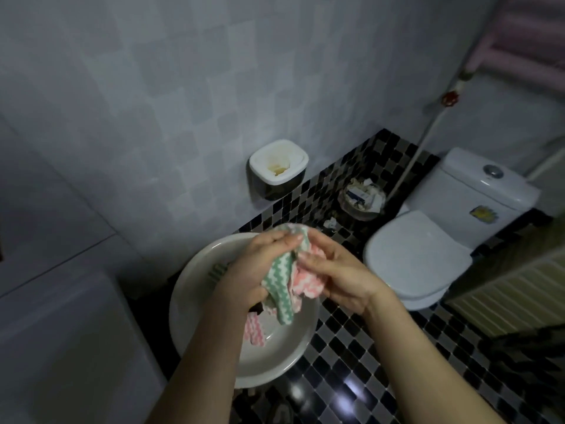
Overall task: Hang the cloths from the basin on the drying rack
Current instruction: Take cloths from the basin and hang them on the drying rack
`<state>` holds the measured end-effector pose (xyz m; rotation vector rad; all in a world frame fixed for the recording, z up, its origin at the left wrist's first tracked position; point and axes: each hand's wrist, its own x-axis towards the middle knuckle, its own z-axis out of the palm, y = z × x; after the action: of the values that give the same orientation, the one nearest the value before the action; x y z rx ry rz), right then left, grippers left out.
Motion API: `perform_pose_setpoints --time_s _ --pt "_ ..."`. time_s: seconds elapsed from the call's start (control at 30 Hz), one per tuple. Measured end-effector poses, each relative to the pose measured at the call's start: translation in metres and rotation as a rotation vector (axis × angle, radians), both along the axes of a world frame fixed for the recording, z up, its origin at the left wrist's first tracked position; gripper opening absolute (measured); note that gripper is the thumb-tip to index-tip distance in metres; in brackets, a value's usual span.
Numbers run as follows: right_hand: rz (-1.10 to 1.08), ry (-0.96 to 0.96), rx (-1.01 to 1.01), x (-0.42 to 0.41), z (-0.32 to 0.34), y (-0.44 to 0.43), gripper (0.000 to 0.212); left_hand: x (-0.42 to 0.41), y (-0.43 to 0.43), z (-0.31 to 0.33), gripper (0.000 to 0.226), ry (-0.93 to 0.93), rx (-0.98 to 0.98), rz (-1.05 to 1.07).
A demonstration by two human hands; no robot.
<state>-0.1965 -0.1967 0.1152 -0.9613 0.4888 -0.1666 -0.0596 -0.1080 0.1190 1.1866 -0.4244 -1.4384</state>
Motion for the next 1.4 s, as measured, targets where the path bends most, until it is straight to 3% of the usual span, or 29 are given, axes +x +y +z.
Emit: perform_pose_setpoints --time_s 0.07,0.13,0.2,0.3,0.4,0.47,0.53,0.6,0.67,0.77,0.83,0.9,1.07,1.17,1.33,1.4 --pt "-0.009 -0.016 -0.080 -0.012 0.013 -0.002 0.056 -0.005 -0.007 0.009 0.044 -0.010 -0.044 -0.102" --pt "-0.049 -0.013 -0.205 -0.029 0.027 -0.004 0.059 -0.014 -0.013 0.022 0.043 -0.055 -0.080 -0.215" --pt "-0.063 0.021 -0.317 -0.041 0.038 -0.006 0.051 -0.019 -0.020 0.033 0.032 -0.144 -0.112 -0.284" --pt "-0.124 0.130 -0.481 -0.069 0.053 -0.008 0.034 -0.040 -0.034 0.058 0.017 -0.454 -0.152 -0.334" --pt "-0.174 0.227 -0.582 -0.096 0.062 -0.006 0.014 -0.062 -0.052 0.074 0.072 -0.701 -0.195 -0.272" --pt "-0.229 0.301 -0.647 -0.117 0.070 -0.005 0.007 -0.083 -0.062 0.083 0.069 -0.749 -0.252 -0.181" --pt "-0.299 0.358 -0.669 -0.140 0.076 -0.006 0.016 -0.105 -0.072 0.090 0.059 -0.745 -0.286 -0.141" --pt "-0.355 0.429 -0.694 -0.164 0.083 -0.008 0.021 -0.128 -0.080 0.093 0.063 -0.710 -0.333 -0.200" --pt "-0.393 0.493 -0.746 -0.183 0.089 -0.010 0.028 -0.142 -0.085 0.094 0.057 -0.689 -0.338 -0.364" --pt "-0.456 0.517 -0.742 -0.230 0.099 -0.012 0.028 -0.177 -0.094 0.100 0.043 -0.817 -0.339 -0.746" --pt "-0.511 0.498 -0.674 -0.270 0.106 -0.009 0.020 -0.214 -0.101 0.107 0.030 -0.778 -0.422 -0.829" --pt "-0.539 0.444 -0.607 -0.290 0.108 -0.008 0.020 -0.235 -0.106 0.113 0.022 -0.708 -0.489 -0.744" --pt "-0.695 0.383 -0.542 -0.384 0.109 0.005 0.026 -0.338 -0.127 0.122 0.053 -0.715 -0.618 -0.585" --pt "-0.749 0.377 -0.560 -0.434 0.109 0.017 0.005 -0.403 -0.139 0.130 0.058 -0.683 -0.686 -0.526" --pt "-0.976 0.732 -0.830 -0.505 0.095 0.012 0.023 -0.488 -0.149 0.142 0.053 -0.639 -0.750 -0.585" --pt "-1.093 0.805 -0.902 -0.529 0.095 0.012 0.047 -0.513 -0.156 0.146 0.051 -0.660 -0.778 -0.661"
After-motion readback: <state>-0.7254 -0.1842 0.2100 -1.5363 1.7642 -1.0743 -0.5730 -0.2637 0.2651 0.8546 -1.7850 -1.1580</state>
